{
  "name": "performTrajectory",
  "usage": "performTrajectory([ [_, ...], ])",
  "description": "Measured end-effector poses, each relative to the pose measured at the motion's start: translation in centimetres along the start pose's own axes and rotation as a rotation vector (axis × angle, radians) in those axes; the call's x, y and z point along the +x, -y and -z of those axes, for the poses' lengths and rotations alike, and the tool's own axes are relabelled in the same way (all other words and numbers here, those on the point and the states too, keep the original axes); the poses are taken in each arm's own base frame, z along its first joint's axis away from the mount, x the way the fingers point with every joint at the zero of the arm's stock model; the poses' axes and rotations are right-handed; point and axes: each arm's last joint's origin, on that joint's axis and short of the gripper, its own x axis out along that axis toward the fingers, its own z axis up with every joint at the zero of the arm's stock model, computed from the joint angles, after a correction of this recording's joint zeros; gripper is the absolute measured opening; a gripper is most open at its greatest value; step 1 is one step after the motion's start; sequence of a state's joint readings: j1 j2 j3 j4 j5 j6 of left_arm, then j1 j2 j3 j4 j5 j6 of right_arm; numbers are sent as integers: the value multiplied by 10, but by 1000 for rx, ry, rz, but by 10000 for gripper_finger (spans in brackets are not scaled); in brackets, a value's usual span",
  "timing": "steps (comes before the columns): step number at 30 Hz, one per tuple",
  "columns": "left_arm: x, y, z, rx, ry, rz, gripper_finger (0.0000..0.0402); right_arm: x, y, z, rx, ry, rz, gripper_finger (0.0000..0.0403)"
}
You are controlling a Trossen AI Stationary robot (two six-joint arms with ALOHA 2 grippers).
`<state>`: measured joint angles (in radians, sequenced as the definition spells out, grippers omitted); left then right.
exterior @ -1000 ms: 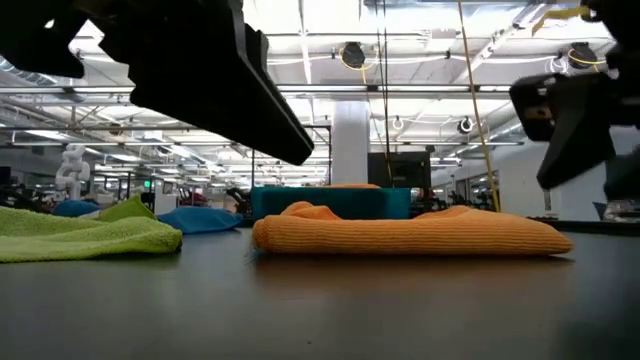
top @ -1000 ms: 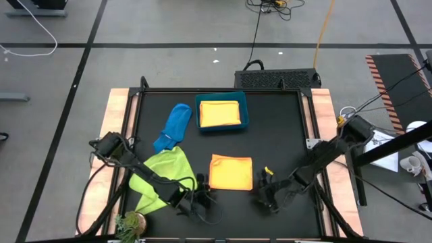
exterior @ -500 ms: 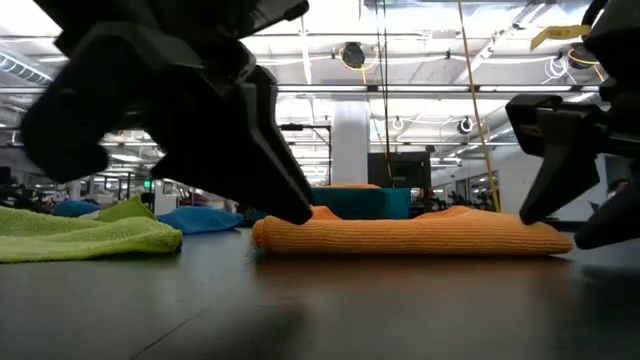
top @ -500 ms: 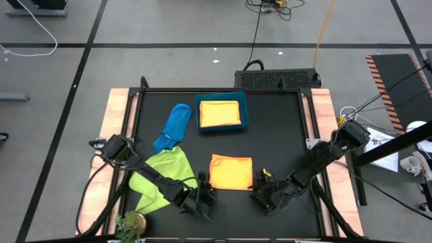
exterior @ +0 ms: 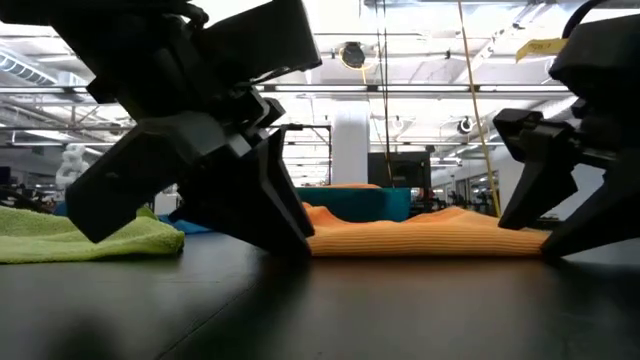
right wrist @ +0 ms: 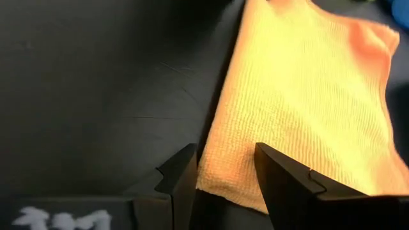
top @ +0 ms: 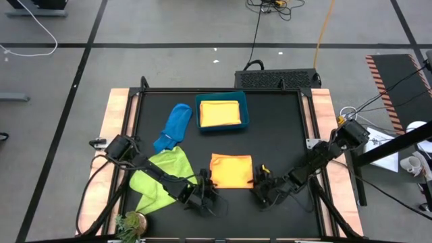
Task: Fold microfiber towels
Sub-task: Put the folded orange microfiber cloth into the blue bin
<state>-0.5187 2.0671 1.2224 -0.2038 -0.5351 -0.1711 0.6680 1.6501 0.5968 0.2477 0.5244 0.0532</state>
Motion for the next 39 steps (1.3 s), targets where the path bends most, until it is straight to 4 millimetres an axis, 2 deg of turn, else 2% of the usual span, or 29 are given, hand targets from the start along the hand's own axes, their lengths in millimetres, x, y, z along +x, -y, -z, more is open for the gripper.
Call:
performTrajectory([
  [7, 8, -4, 2, -28, -20, -4, 124, 2, 5, 3, 35, -42, 12, 147],
  [10, 9, -5, 3, -30, -26, -5, 116, 3, 6, 4, 35, -52, 13, 135],
  [13, 10, -7, 4, -46, -45, 0, 81, 3, 7, 5, 33, -59, 15, 101],
  [16, 11, -9, 6, -65, -71, 0, 21, 3, 8, 5, 31, -66, 21, 46],
  [18, 9, -10, 6, -47, -73, 2, 10, 3, 8, 5, 20, -66, 26, 13],
  [20, 4, -13, 4, -32, -69, 4, 6, 0, 10, 3, 15, -53, 33, 9],
  [23, -13, -24, -3, -26, -57, -10, 4, -9, 17, -13, 22, 17, 36, 5],
  [28, -66, -49, -26, -27, 64, -69, 2, -33, 37, -43, -2, 151, 51, 2],
  [30, -85, -62, -30, -17, 89, -105, 2, -45, 50, -53, 1, 214, 80, 2],
  [34, -124, -92, -37, -29, 151, -201, 1, -64, 83, -61, 22, 283, 163, 1],
  [39, -150, -140, -36, -71, 160, -330, 1, -81, 130, -61, 70, 325, 309, 1],
])
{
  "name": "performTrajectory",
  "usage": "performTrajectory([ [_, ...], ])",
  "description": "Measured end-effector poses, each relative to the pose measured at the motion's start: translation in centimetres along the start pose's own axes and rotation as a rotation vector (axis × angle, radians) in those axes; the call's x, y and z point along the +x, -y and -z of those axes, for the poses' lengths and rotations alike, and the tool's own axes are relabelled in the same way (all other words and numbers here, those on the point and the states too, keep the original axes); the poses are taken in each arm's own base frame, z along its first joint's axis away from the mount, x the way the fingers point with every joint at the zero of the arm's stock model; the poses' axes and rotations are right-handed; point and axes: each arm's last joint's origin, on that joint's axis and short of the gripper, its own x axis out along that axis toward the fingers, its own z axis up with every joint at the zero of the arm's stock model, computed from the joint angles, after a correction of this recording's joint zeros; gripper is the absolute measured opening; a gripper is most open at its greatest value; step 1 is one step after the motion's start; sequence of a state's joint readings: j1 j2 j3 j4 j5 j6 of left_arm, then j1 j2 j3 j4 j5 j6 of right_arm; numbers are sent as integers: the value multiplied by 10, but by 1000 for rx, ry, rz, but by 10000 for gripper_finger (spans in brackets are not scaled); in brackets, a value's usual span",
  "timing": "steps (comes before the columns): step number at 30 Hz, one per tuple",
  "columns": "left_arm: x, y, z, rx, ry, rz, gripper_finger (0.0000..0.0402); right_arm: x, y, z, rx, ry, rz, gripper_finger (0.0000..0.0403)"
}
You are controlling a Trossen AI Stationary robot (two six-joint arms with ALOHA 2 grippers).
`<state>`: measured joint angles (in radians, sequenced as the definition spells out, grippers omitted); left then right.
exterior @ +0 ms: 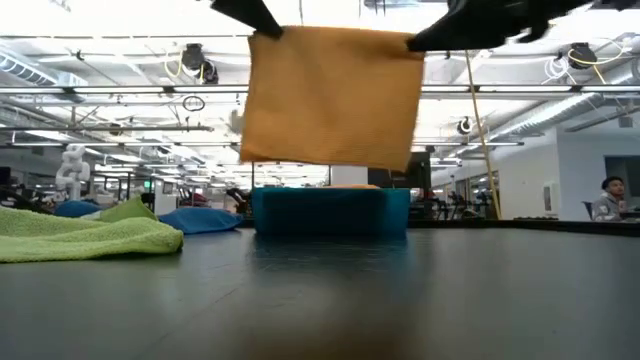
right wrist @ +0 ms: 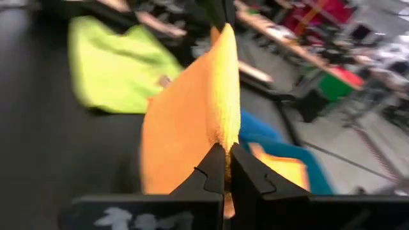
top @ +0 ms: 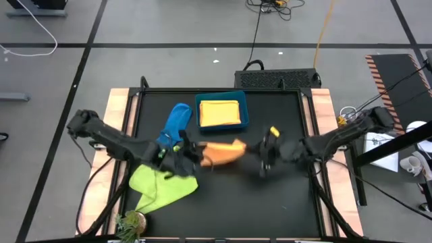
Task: Fold microfiber towels
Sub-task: Put the folded orange microfiber cloth into the blue bin
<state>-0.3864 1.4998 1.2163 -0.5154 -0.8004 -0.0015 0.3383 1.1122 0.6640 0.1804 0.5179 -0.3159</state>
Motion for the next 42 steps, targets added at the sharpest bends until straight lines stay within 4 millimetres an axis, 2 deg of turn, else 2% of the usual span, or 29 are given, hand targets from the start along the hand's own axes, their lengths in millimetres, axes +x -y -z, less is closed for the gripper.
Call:
performTrajectory([
  [4, 15, -38, 0, -3, -36, -92, 1, 2, 41, 3, 19, 27, 81, 1],
  [10, 55, -99, 12, 24, -139, -210, 0, 9, 105, 21, 34, 54, 209, 0],
  [15, 81, -153, 25, -31, -125, -191, 0, 16, 155, 50, 84, 62, 252, 0],
  [20, 96, -193, 38, -60, -83, -194, 0, 25, 190, 82, 154, 77, 264, 0],
  [27, 105, -229, 59, -62, -76, -157, 0, 46, 214, 121, 178, 81, 259, 0],
  [32, 127, -236, 79, -44, -141, -111, 0, 62, 221, 139, 201, 34, 213, 0],
  [37, 148, -238, 90, 24, -181, -125, 0, 69, 232, 140, 183, 22, 229, 0],
  [42, 155, -249, 97, 22, -174, -156, 0, 66, 246, 135, 170, 35, 261, 0],
])
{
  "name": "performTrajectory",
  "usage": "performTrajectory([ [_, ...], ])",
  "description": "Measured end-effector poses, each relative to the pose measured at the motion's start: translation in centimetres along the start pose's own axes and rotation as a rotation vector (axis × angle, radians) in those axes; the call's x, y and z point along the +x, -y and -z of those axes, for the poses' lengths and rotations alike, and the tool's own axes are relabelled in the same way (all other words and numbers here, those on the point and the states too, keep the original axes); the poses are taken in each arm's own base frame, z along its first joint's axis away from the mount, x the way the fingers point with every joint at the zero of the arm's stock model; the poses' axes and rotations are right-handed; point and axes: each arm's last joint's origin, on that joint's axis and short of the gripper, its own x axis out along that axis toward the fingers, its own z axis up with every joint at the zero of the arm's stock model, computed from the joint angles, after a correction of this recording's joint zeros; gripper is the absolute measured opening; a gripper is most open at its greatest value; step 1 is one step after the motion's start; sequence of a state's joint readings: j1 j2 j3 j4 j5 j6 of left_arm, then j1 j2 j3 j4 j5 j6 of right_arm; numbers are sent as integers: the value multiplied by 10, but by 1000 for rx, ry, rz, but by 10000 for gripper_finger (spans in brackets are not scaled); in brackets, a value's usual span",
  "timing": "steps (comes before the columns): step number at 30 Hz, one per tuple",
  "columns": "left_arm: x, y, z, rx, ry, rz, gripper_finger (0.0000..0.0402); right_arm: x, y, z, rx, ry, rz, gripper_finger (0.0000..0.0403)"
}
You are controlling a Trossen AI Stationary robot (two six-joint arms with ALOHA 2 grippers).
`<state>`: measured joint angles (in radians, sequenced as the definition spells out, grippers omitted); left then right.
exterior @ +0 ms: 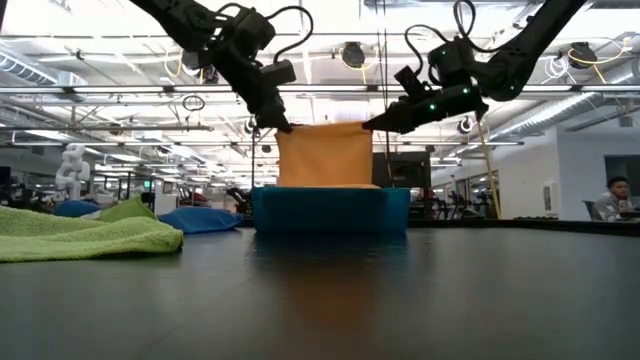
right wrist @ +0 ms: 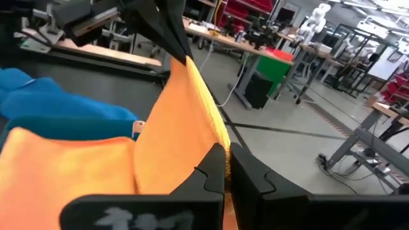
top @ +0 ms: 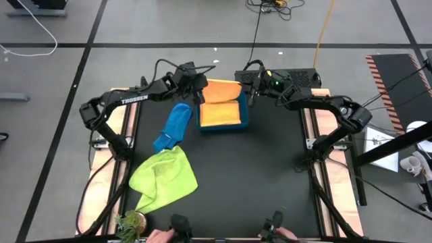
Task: Fold microfiber towels
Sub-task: Put the folded orange microfiber cloth into the blue bin
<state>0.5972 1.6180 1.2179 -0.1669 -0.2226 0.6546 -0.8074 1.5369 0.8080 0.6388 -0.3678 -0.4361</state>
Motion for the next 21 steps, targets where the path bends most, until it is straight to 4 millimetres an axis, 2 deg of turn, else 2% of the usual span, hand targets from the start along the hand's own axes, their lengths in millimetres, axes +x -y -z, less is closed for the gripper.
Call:
performTrajectory([
  [6, 1, -7, 1, -8, 25, -19, 0, -2, 4, 5, -22, -39, -3, 0],
  [11, 1, -4, 2, 23, 24, 23, 0, -2, 2, 10, -14, -89, -32, 0],
  [21, -9, 33, -1, 80, -79, 217, 0, -2, -19, 17, 46, -161, -238, 0],
])
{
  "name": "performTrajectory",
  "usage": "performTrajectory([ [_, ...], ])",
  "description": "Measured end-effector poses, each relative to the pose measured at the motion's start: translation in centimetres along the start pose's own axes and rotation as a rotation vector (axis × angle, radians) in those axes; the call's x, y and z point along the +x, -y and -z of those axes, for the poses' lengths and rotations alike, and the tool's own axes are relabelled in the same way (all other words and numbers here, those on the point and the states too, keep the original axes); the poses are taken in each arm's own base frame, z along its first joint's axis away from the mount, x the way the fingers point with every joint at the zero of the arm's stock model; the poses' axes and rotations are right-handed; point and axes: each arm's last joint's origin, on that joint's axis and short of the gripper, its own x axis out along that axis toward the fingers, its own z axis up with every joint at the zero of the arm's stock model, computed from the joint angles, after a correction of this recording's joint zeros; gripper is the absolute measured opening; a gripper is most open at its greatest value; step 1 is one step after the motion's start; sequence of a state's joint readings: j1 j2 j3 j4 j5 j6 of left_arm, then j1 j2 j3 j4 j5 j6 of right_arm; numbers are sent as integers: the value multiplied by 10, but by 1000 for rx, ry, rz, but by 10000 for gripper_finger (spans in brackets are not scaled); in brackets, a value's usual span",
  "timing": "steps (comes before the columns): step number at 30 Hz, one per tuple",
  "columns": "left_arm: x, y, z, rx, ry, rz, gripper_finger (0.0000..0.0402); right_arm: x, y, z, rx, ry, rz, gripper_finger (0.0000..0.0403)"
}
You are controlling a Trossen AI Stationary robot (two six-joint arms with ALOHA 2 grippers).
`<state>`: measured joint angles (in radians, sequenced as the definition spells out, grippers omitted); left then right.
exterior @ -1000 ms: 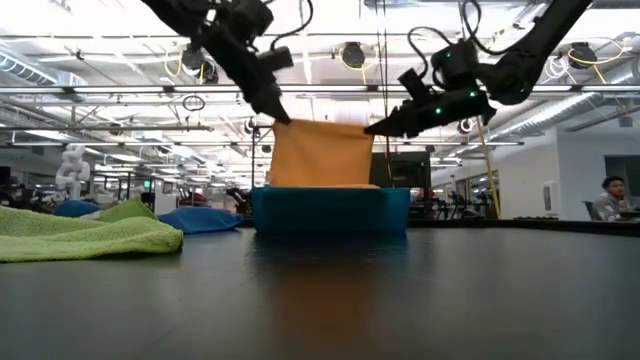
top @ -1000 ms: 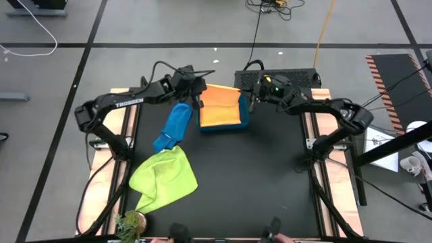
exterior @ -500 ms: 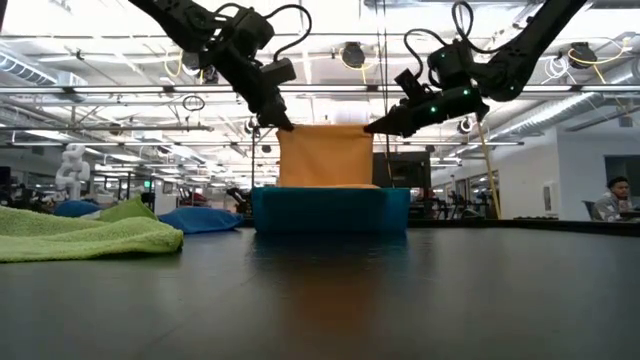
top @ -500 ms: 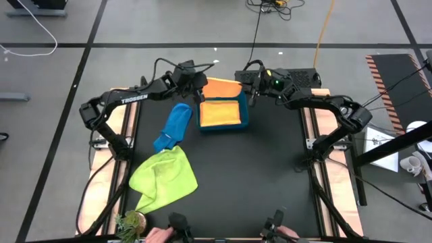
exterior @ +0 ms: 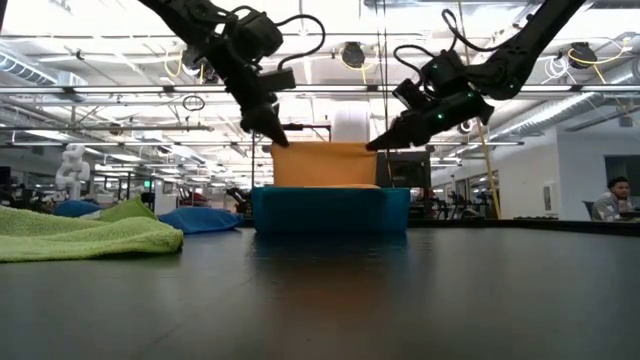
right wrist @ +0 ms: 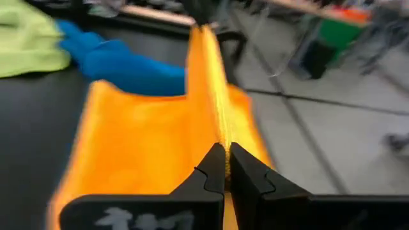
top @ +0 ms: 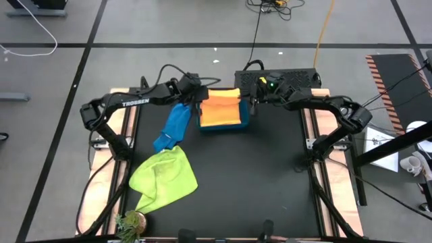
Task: Fold microfiber towels
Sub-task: Put the folded orange microfiber cloth into the blue bin, then fold the green microfiber cloth
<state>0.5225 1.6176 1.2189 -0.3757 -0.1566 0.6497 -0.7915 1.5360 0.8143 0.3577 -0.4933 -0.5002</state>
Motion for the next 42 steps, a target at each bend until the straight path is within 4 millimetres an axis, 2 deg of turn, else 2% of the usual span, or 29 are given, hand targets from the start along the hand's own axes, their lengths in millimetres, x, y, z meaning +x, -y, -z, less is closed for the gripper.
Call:
performTrajectory([
  [3, -2, 13, -5, -14, -14, 46, 4, 3, -10, 1, 32, -19, -85, 0],
  [8, -6, 33, -10, -39, -7, 163, 34, 8, -29, 3, 77, -64, -204, 20],
  [16, -12, 53, -24, -64, 41, 237, 89, 13, -49, -7, 112, -59, -283, 97],
  [20, -19, 62, -30, -120, 40, 233, 113, 6, -55, -19, 91, -62, -262, 134],
  [23, -41, 66, -35, -166, 63, 236, 124, -10, -60, -35, 69, -31, -271, 151],
  [26, -74, 69, -38, -227, 101, 265, 125, -30, -66, -56, 49, 35, -269, 156],
  [28, -100, 75, -42, -230, 202, 363, 118, -46, -73, -69, 59, 90, -270, 156],
  [31, -134, 96, -36, -145, 387, 488, 97, -69, -93, -76, 32, 169, -308, 148],
  [33, -146, 113, -25, -144, 512, 485, 80, -82, -112, -69, -2, 225, -347, 140],
  [36, -151, 141, -2, -197, 662, 444, 55, -95, -139, -54, -50, 377, -388, 128],
  [39, -146, 168, 21, -268, 850, 384, 37, -102, -161, -31, -66, 547, -417, 119],
  [42, -133, 189, 46, -312, 1015, 335, 25, -107, -178, -2, -61, 633, -387, 112],
])
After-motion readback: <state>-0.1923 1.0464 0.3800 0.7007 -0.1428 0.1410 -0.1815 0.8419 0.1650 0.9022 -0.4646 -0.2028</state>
